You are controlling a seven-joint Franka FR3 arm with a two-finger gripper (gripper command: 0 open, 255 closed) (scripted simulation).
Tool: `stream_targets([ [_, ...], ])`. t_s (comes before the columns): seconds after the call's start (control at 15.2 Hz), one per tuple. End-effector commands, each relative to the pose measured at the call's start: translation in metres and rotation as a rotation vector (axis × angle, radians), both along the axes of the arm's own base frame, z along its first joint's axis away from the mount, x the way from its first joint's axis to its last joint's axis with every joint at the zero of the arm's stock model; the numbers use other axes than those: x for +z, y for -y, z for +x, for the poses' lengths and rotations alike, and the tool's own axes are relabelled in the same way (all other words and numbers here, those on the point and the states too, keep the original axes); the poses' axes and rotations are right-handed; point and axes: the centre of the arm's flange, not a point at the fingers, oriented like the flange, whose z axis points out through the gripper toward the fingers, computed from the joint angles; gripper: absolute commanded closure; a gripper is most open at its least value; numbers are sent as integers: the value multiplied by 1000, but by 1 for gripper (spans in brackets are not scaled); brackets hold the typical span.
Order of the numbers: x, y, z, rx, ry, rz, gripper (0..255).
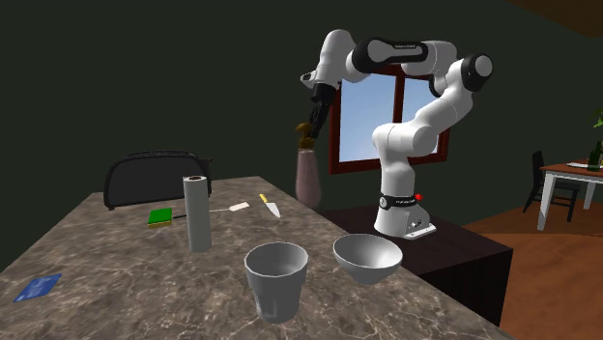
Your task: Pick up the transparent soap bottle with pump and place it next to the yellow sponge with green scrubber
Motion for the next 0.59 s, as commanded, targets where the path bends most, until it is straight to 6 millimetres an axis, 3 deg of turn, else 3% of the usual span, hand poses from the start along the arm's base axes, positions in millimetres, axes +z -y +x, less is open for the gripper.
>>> stream_targets([
  [0.0, 10, 0, 0, 0, 0, 0, 255],
  [0.53, 53, 0, 0, 0, 0, 0, 255],
])
